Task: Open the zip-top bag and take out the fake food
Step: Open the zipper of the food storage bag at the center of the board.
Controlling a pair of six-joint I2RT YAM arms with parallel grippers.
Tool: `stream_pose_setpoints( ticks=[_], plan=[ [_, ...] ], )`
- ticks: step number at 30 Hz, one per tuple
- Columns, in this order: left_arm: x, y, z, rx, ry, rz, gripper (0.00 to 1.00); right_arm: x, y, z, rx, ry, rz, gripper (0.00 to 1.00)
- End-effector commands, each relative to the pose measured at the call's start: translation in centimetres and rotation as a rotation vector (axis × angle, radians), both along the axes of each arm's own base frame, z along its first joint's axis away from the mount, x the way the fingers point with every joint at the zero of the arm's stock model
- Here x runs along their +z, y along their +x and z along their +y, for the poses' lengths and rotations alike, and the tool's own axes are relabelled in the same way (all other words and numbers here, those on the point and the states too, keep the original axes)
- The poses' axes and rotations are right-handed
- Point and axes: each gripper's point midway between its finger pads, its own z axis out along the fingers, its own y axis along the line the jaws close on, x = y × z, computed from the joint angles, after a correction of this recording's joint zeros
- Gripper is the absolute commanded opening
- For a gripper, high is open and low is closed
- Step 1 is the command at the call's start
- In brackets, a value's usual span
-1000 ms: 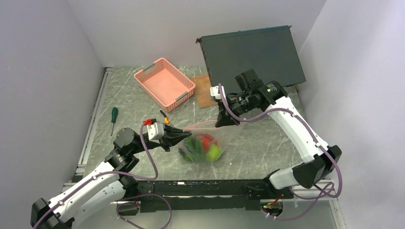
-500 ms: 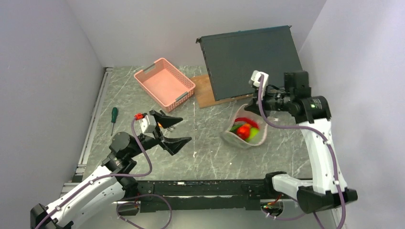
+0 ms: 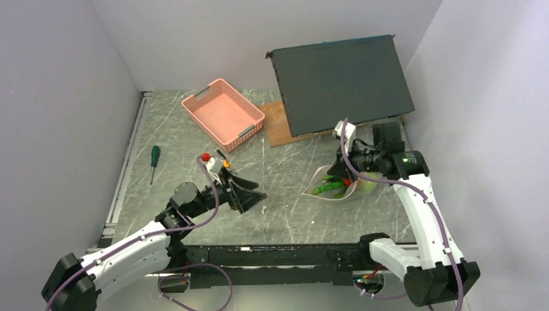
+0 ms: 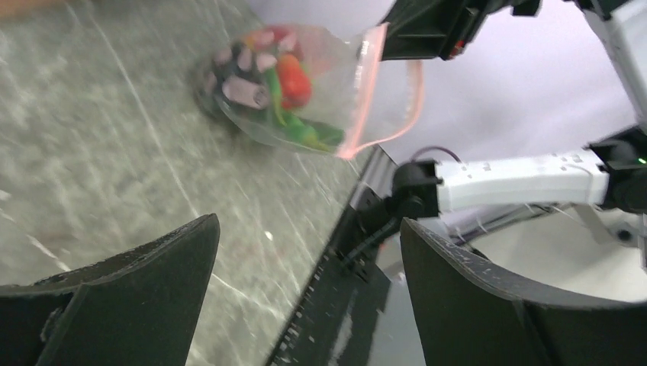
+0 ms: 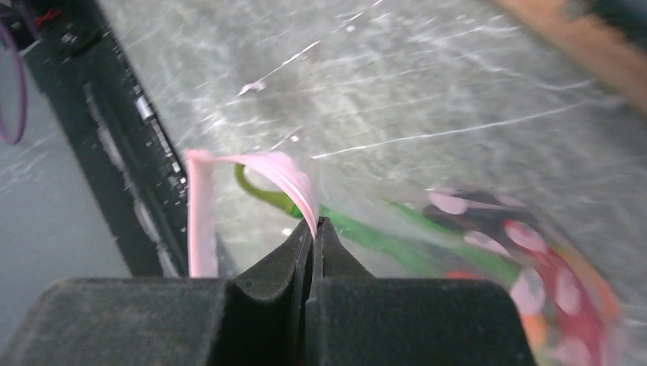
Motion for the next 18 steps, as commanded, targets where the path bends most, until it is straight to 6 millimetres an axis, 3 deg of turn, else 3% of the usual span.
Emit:
stream_pose_setpoints(
  ticks=[1, 4, 7, 13, 15, 18],
  plan=[
    [2.4, -2.1, -1.7, -0.061, -0.099, 0.055, 0.92, -0.2, -1.7, 2.5, 0.107, 0.074, -0.013, 0.0],
    [1.8, -3.1, -3.3, -0.079, -0.05, 0.102, 0.88, -0.5, -2.4, 3.6, 0.161, 0.099, 0.01, 0.0],
    [1.1, -3.0, -4.4, -0.039, 0.002, 0.151, 0.86, -0.3, -2.4, 4.4, 0.193, 0.127, 0.01, 0.0],
    [-0.7, -2.3, -7.1, 0.029, 0.156, 0.165, 0.69, -0.3, -2.2, 5.1, 0.199, 0.179, -0.028, 0.0],
    [-0.5, -2.2, -8.1, 0.011, 0.18, 0.138, 0.61, -0.7, -2.5, 5.2, 0.209, 0.189, -0.031, 0.0],
    [0.4, -2.5, -9.2, -0.02, 0.207, 0.068, 0.6, -1.4, -2.6, 5.3, 0.212, 0.195, -0.033, 0.0]
  ],
)
